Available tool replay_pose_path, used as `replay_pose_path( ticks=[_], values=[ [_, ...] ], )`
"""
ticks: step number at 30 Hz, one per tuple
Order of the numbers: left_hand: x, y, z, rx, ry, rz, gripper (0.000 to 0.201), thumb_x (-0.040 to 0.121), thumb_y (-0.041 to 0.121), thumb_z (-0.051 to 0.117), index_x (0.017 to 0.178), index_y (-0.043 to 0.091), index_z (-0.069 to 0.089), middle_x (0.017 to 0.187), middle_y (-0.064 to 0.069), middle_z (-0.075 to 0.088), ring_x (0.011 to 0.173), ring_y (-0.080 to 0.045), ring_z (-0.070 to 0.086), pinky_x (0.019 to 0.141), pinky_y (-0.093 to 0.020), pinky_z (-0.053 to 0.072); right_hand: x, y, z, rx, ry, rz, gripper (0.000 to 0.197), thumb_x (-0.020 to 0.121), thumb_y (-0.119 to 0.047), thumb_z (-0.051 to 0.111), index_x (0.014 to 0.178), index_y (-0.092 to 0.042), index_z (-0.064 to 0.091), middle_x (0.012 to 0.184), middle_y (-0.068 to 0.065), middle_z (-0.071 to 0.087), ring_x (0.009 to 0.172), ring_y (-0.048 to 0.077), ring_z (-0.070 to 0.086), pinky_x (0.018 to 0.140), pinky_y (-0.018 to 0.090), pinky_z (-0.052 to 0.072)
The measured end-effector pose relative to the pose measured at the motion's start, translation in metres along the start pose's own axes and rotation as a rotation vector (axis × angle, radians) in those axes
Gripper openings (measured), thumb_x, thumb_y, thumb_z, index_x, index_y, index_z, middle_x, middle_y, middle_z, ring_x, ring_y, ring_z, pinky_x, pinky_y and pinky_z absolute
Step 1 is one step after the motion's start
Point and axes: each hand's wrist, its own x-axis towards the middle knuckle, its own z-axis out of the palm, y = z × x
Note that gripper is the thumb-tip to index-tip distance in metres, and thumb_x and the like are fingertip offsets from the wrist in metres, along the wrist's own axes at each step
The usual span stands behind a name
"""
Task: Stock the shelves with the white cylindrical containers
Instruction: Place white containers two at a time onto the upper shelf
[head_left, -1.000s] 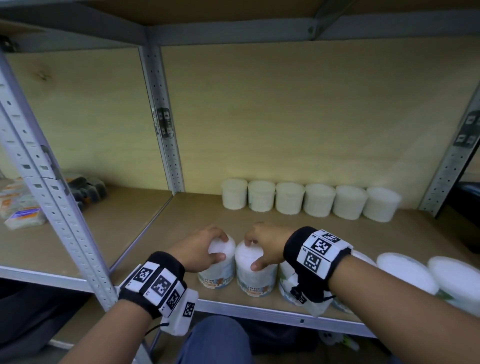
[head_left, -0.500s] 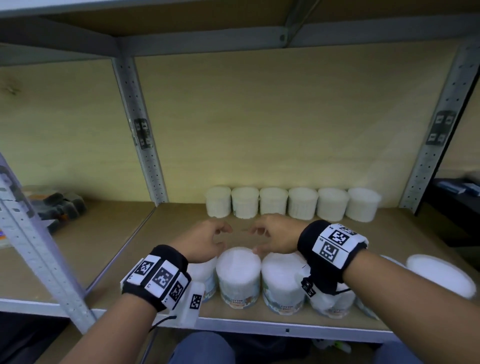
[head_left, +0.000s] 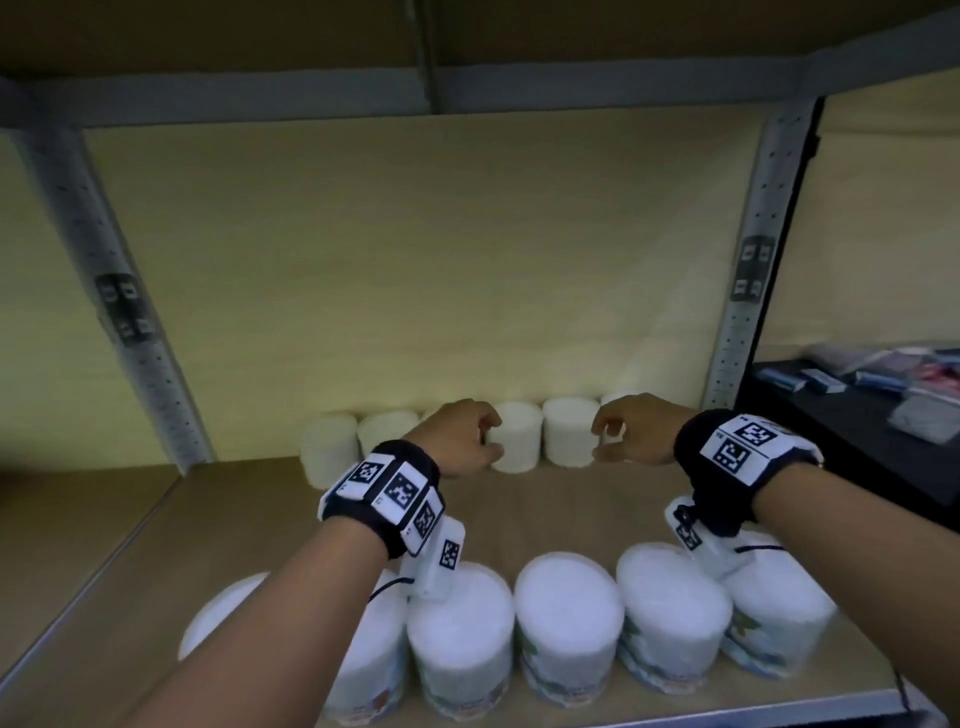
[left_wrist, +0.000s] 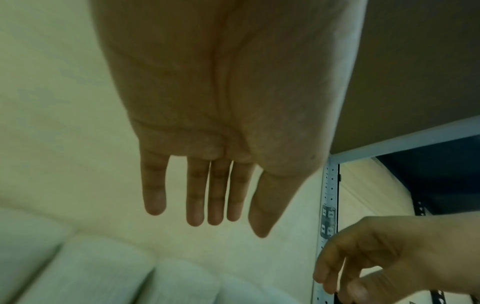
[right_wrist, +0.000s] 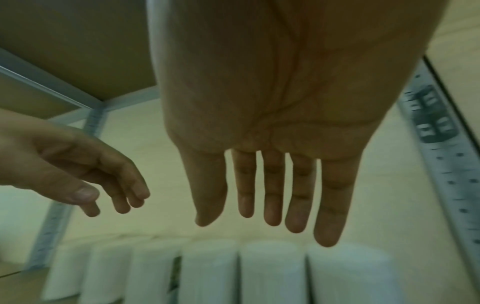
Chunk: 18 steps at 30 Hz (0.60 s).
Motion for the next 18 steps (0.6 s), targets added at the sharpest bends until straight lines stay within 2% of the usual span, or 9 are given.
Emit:
replay_pose_path(
  ticks=[2, 8, 13, 18],
  values=[
    [0.023, 0.013, 0.005, -0.007, 0.000, 0.021, 0.046, 0.091, 0.030, 0.058, 0.133, 0.016, 0.048, 0.134, -0.002, 0.051, 0.120, -0.019, 0.051, 0.097, -0.027, 0.041, 0.009, 0.022, -0.005, 0.014, 0.018, 0.058, 0.047, 0.090, -0.043, 0.059, 0.130, -0.019, 0.053, 0.130, 0.003, 0.052, 0.117, 0.021, 0.051, 0.096, 0.027, 0.041],
    [0.090, 0.042, 0.030, -0.015, -0.023, 0.071, 0.045, 0.091, 0.030, 0.058, 0.133, 0.014, 0.048, 0.134, -0.006, 0.049, 0.119, -0.022, 0.051, 0.093, -0.028, 0.041, 0.041, 0.071, -0.006, 0.047, 0.085, 0.152, 0.042, 0.089, -0.038, 0.060, 0.124, -0.016, 0.055, 0.129, 0.005, 0.053, 0.117, 0.022, 0.052, 0.098, 0.030, 0.043],
    [0.136, 0.059, 0.053, 0.027, -0.049, 0.072, 0.049, 0.091, 0.029, 0.057, 0.135, 0.013, 0.045, 0.139, -0.008, 0.044, 0.125, -0.024, 0.047, 0.101, -0.032, 0.040, 0.074, 0.089, -0.007, 0.042, 0.119, 0.162, 0.042, 0.090, -0.036, 0.058, 0.125, -0.014, 0.054, 0.131, 0.006, 0.052, 0.119, 0.023, 0.050, 0.099, 0.031, 0.042],
    [0.175, 0.063, 0.067, 0.063, -0.049, 0.046, 0.054, 0.089, 0.033, 0.060, 0.136, 0.011, 0.045, 0.140, -0.010, 0.043, 0.126, -0.026, 0.046, 0.105, -0.038, 0.041, 0.105, 0.096, -0.005, 0.010, 0.105, 0.160, 0.046, 0.091, -0.039, 0.057, 0.129, -0.014, 0.051, 0.137, 0.005, 0.048, 0.126, 0.023, 0.046, 0.105, 0.034, 0.040]
  ],
)
